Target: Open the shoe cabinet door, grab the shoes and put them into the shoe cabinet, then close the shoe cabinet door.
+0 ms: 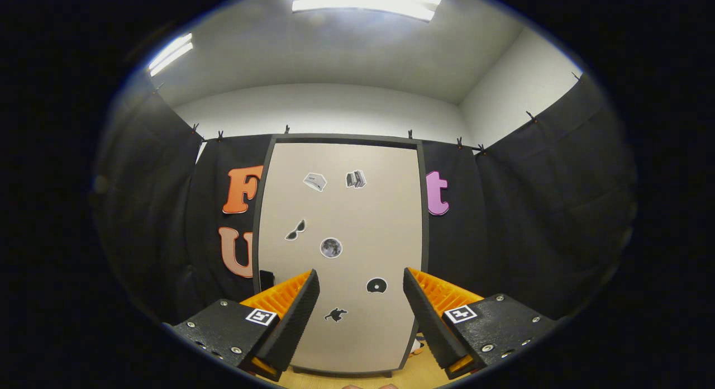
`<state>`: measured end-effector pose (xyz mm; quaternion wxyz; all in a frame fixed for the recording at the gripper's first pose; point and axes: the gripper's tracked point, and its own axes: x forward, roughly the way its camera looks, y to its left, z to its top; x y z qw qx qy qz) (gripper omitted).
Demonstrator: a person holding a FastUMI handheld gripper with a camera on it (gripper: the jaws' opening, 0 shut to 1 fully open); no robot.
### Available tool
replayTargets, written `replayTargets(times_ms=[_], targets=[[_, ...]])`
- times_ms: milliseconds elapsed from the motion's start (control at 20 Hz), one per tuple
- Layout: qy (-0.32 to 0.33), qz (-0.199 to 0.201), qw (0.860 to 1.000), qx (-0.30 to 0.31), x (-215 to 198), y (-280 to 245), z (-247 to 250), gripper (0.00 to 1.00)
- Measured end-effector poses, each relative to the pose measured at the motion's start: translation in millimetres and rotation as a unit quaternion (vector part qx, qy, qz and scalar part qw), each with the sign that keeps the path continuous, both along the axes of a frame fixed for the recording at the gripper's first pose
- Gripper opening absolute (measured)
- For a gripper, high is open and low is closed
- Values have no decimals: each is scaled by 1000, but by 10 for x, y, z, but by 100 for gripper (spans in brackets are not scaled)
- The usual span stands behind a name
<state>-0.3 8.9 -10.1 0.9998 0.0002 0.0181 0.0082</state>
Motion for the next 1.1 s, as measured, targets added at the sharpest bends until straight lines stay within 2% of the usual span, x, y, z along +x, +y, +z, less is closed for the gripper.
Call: replayTargets(times_ms=[650,1100], targets=[[26,17,999,4,158,299,-204,94],[62,41,997,11,461,732,-550,94]])
